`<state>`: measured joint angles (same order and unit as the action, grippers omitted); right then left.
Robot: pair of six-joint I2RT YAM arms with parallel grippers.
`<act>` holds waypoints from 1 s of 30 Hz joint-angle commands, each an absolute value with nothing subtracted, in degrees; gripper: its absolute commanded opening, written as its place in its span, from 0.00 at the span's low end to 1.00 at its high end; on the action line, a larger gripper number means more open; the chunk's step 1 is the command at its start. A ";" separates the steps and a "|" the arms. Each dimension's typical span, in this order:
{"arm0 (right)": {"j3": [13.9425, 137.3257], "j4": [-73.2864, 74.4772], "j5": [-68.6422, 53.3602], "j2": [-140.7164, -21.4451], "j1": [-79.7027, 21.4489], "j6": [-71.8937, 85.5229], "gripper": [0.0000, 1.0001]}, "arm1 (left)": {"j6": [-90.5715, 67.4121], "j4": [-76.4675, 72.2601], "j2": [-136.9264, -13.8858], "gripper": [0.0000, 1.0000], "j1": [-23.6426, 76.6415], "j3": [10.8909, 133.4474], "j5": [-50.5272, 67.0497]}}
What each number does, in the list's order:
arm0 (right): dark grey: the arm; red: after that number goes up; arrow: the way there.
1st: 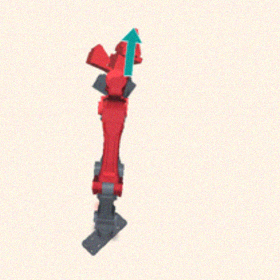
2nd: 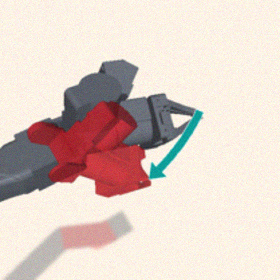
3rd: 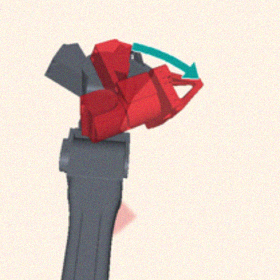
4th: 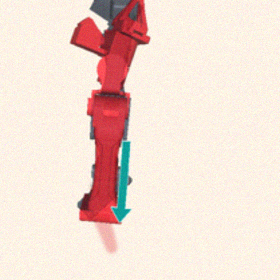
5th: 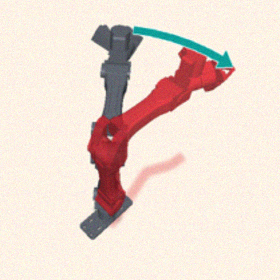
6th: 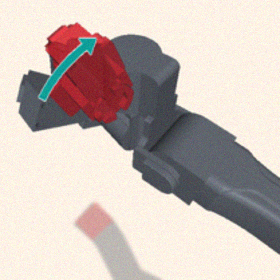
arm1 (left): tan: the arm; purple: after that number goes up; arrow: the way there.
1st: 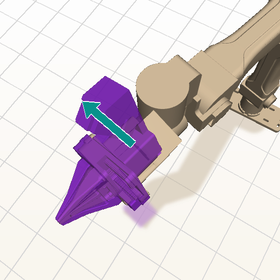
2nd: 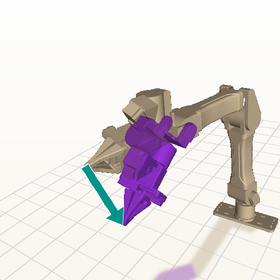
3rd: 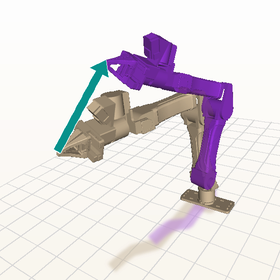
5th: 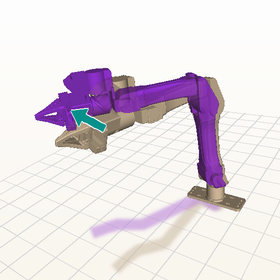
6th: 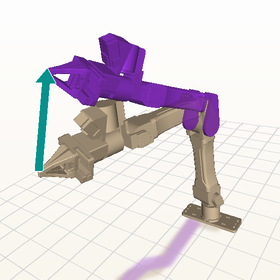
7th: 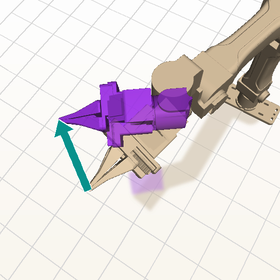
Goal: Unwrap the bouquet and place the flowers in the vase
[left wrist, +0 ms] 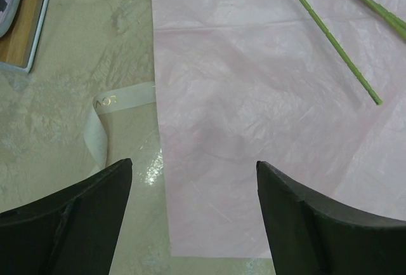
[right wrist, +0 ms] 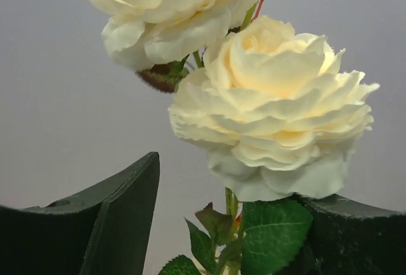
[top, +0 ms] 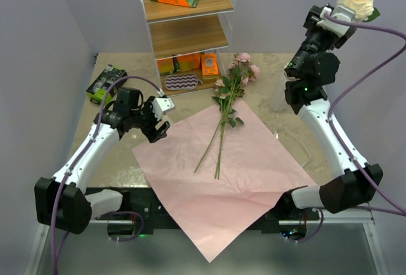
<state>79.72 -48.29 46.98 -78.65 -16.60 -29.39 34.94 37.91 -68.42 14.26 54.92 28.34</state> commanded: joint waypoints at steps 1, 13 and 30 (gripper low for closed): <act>88.48 -22.10 40.96 -77.25 -17.49 -16.54 0.64 | 33.14 37.18 -65.92 0.84 13.80 57.83 30.41; 87.46 6.76 46.23 -73.22 -17.93 -0.44 0.68 | 32.70 39.64 -62.58 0.84 13.80 59.06 30.76; 89.38 17.31 36.49 -63.20 -17.84 9.23 0.81 | 31.73 42.19 -60.47 0.83 13.80 59.76 30.85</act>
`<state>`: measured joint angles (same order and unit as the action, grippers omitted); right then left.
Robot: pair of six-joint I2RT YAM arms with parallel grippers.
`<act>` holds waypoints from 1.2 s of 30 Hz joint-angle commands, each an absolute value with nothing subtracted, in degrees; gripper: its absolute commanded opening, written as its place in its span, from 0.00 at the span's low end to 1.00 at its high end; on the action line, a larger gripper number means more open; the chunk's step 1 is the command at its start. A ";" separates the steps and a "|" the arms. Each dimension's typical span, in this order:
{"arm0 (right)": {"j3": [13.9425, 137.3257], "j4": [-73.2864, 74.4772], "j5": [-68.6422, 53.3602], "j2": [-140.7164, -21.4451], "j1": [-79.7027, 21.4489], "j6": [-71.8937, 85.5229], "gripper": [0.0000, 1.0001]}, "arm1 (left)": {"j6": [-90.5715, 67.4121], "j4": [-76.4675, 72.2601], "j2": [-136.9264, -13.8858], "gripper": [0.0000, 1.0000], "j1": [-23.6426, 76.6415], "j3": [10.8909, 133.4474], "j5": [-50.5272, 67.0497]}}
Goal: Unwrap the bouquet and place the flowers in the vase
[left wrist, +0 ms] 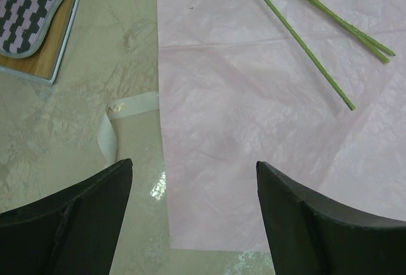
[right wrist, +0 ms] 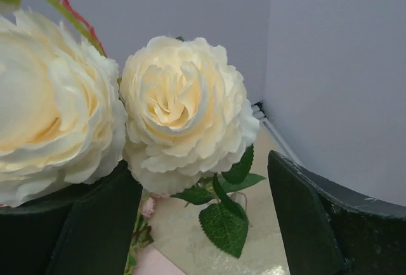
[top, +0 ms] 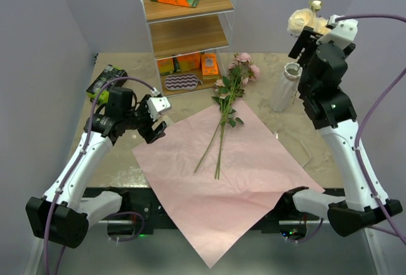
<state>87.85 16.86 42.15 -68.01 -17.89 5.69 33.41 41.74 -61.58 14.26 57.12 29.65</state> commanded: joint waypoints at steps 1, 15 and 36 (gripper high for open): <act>90.86 17.58 33.52 -63.11 -17.93 9.40 0.82 | 31.73 42.19 -60.56 0.83 13.80 59.94 30.94; 106.15 16.51 8.81 -62.38 -17.93 10.37 0.76 | 27.34 41.75 -62.14 0.83 13.80 62.92 30.76; 107.95 26.29 30.57 -82.78 -56.94 -5.72 0.67 | 19.60 38.14 -64.78 0.99 13.80 66.97 25.23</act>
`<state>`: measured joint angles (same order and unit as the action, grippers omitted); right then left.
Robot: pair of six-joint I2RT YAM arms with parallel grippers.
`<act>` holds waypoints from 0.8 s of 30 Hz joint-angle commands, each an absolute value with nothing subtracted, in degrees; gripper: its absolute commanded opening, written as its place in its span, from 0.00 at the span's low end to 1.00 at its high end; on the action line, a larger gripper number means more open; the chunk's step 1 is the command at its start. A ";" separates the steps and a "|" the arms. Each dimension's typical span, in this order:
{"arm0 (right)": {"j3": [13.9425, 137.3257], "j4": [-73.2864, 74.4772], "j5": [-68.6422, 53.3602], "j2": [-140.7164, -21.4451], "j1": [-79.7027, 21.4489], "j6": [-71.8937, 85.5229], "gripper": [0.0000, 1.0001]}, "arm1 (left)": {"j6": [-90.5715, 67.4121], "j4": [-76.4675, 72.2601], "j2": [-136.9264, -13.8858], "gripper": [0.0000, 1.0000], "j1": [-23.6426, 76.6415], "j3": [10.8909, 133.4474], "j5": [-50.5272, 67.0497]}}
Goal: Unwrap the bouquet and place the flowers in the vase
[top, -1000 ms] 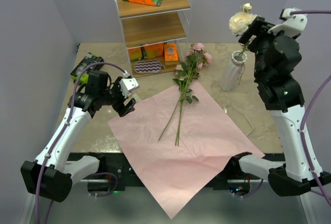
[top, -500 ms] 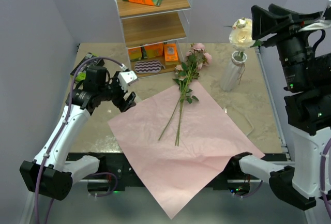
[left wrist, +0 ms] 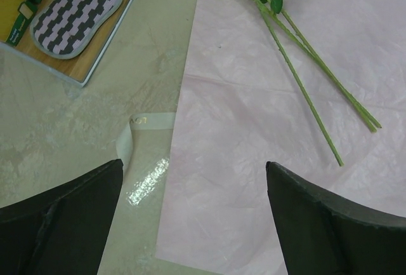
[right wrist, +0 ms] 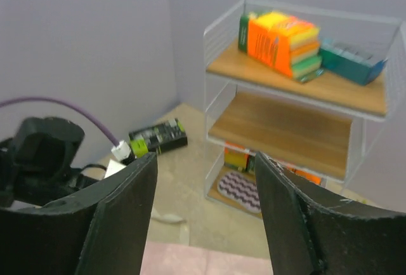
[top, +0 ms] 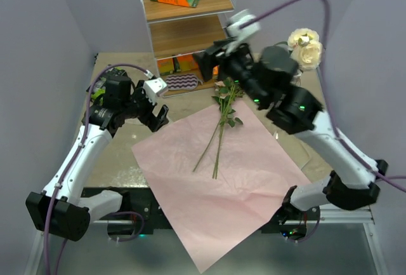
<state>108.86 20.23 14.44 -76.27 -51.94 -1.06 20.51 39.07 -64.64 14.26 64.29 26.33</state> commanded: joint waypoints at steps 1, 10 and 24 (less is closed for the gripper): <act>106.89 25.06 31.98 -83.58 -57.65 -4.23 0.68 | 19.86 38.41 -64.60 0.99 13.80 66.97 25.14; 85.37 16.82 35.35 -83.24 -59.07 15.43 0.65 | 23.46 40.08 -63.90 0.99 13.80 65.92 24.79; 82.99 30.08 39.28 -100.72 -46.32 31.39 0.85 | 25.75 37.53 -63.11 0.97 13.80 61.26 23.38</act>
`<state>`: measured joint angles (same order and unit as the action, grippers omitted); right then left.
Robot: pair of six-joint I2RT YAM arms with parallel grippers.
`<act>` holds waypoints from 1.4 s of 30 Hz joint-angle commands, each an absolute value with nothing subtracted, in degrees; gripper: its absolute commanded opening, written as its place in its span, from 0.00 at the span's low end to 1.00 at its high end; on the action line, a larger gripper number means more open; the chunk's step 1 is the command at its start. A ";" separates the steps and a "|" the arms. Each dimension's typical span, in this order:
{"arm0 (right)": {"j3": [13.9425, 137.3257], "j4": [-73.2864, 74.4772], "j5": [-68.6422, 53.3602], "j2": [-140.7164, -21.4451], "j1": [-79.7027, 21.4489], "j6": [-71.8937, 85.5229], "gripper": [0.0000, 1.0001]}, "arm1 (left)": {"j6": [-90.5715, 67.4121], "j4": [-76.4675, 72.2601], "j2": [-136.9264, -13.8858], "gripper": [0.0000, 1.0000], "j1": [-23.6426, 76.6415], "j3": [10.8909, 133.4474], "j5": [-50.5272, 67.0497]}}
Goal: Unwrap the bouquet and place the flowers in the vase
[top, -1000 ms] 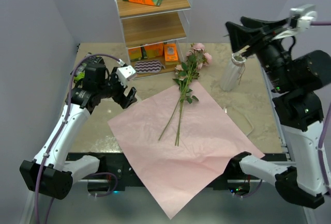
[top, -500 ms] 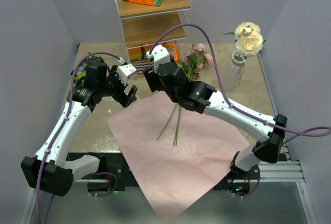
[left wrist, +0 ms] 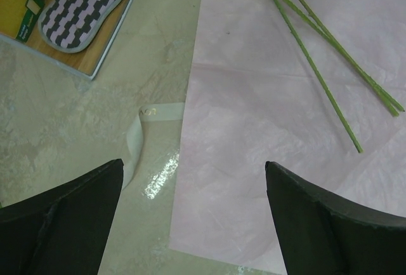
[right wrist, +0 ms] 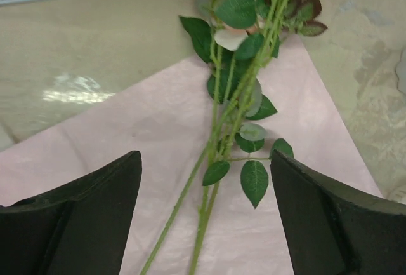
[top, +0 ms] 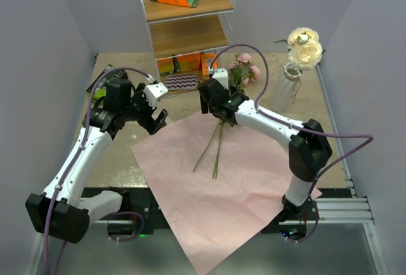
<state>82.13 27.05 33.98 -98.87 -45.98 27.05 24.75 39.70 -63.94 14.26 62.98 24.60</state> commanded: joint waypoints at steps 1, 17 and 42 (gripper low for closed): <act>82.01 29.19 40.07 -100.90 -45.97 31.29 0.82 | 26.10 37.27 -63.11 0.96 13.80 61.00 23.29; 80.68 20.31 38.85 -111.62 -38.32 32.61 0.38 | 29.53 36.56 -61.96 0.97 13.80 56.78 21.62; 79.45 14.42 37.27 -113.73 -37.00 32.26 0.00 | 31.47 35.24 -62.49 0.97 13.80 54.67 20.65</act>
